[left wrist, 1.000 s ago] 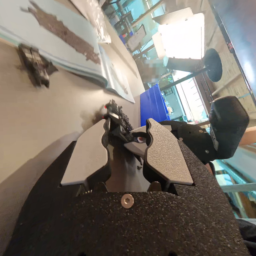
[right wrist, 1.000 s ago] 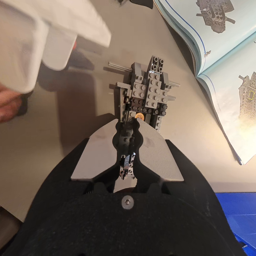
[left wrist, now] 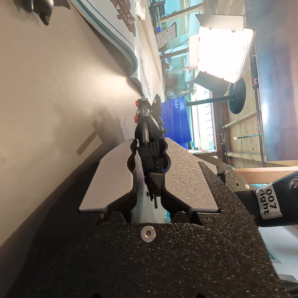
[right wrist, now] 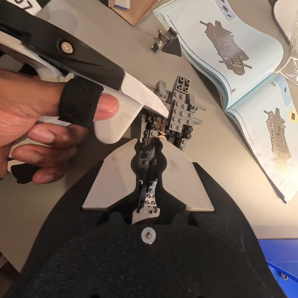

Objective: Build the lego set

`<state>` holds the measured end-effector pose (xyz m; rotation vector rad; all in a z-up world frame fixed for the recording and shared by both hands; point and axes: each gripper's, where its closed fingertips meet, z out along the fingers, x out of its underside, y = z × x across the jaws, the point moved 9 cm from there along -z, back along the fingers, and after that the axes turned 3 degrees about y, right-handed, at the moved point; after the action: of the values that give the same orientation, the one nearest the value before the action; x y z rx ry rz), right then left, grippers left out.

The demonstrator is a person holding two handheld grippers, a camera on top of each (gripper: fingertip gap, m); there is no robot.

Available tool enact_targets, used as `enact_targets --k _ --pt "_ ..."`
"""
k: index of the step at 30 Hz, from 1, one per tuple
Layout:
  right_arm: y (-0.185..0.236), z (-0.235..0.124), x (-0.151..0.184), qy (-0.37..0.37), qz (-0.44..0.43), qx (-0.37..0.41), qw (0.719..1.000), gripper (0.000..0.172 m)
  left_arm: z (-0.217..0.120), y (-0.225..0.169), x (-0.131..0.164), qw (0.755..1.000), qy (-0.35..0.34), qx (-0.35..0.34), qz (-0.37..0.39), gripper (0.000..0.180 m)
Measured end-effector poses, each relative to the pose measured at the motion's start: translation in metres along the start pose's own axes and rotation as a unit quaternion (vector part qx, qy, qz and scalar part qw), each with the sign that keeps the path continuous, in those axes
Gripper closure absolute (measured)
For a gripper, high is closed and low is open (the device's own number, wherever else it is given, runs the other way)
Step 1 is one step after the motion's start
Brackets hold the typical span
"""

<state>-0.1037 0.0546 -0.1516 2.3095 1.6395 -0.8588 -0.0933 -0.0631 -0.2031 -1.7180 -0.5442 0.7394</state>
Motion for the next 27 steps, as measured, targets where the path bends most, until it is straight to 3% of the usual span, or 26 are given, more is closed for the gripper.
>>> enact_targets --k 7,13,19,27 --pt "-0.013 -0.026 -0.001 -0.047 -0.007 0.022 0.999 0.15 0.002 0.001 -0.003 0.999 0.012 0.029 -0.02 0.151" --pt "-0.054 -0.049 0.012 -0.069 0.066 0.018 0.995 0.139 0.001 -0.002 -0.013 0.996 0.033 0.083 -0.015 0.151" --pt "-0.085 -0.047 0.013 -0.073 0.134 -0.104 0.983 0.126 -0.003 -0.016 -0.03 0.987 0.08 0.139 0.02 0.152" --pt "-0.084 -0.032 0.006 -0.094 0.171 -0.308 0.931 0.121 -0.006 -0.037 -0.043 0.964 0.166 0.206 0.026 0.152"
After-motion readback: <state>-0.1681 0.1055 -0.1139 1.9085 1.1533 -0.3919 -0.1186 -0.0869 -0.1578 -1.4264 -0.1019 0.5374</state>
